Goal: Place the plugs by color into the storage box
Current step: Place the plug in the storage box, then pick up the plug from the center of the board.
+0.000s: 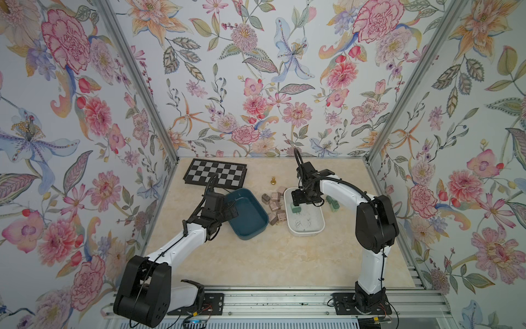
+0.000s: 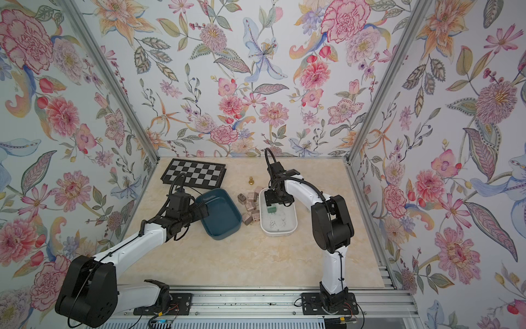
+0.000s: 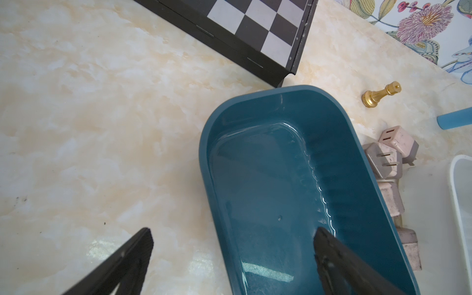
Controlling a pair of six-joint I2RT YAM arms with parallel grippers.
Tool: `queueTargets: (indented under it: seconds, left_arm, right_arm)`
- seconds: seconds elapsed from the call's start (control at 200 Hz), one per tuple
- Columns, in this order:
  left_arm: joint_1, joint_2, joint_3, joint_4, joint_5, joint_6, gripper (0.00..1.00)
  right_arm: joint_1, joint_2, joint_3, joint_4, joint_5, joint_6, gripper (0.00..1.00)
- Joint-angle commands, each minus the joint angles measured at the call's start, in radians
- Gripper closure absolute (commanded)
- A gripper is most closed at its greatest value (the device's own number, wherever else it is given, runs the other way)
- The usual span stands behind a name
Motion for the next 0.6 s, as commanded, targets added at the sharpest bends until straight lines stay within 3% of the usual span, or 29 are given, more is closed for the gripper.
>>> queueTargets:
  seconds: [0.0, 0.255, 0.46, 0.59]
  left_arm:
    - [-0.007, -0.010, 0.003, -0.011, -0.003, -0.013, 0.01]
    - [-0.011, 0.024, 0.014, 0.012, 0.014, -0.023, 0.01]
    - [-0.019, 0.032, 0.013, 0.012, 0.012, -0.025, 0.01]
    - [-0.019, 0.032, 0.008, 0.012, 0.009, -0.026, 0.01]
  right_arm:
    - [-0.107, -0.117, -0.059, -0.027, 0.027, -0.023, 0.17]
    - [-0.285, -0.127, -0.163, -0.018, 0.010, -0.094, 0.16]
    - [-0.340, -0.064, -0.191, 0.037, -0.013, -0.116, 0.17]
    - [-0.345, -0.013, -0.185, 0.057, -0.020, -0.125, 0.24]
